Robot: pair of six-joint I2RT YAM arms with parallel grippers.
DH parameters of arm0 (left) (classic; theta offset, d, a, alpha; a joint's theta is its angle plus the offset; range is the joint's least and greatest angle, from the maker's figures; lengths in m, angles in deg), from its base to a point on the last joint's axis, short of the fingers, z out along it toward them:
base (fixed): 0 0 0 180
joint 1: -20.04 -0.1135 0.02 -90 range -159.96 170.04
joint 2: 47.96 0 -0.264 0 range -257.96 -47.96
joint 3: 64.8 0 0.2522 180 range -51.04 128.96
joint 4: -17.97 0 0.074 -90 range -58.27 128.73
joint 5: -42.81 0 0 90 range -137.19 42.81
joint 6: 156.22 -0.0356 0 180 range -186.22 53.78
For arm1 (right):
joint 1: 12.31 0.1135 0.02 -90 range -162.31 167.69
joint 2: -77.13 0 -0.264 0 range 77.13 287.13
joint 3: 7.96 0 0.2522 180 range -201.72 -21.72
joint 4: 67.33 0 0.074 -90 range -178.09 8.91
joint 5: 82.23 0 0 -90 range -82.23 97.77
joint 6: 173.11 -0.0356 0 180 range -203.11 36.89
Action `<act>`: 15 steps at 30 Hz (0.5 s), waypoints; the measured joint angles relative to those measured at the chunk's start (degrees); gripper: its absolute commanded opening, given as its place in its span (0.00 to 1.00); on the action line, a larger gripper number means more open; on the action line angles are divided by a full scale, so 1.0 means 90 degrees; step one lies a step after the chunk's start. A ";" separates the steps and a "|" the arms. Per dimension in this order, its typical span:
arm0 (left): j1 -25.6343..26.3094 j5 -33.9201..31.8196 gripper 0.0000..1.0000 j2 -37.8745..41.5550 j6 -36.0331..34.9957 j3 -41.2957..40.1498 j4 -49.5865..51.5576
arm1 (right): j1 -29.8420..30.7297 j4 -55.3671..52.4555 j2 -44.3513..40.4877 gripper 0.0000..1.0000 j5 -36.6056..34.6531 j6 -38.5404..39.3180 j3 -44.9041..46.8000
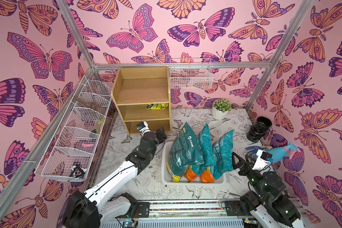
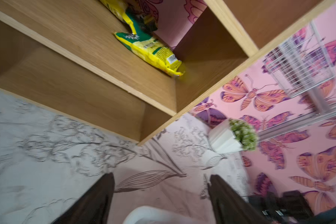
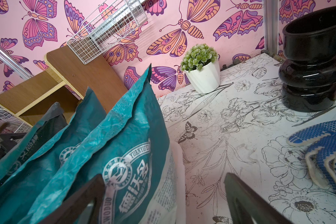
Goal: Take down the fertilizer bag from the shelf
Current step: Pick up the fertilizer bag from the shelf.
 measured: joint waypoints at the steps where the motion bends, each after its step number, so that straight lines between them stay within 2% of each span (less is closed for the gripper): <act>1: -0.0187 0.0308 0.74 -0.0221 0.0270 0.0061 -0.0265 | 0.0000 0.0007 0.0000 0.99 0.0000 0.0000 0.0015; 8: -0.0869 0.1651 0.69 -0.1846 0.1377 0.1025 -0.0981 | 0.0000 0.0051 -0.0010 0.99 0.0000 0.0000 0.0177; 15: -0.1192 0.2127 0.66 -0.2582 0.1800 0.2016 -0.1297 | 0.0000 0.0095 -0.0010 0.99 0.0000 0.0058 0.0194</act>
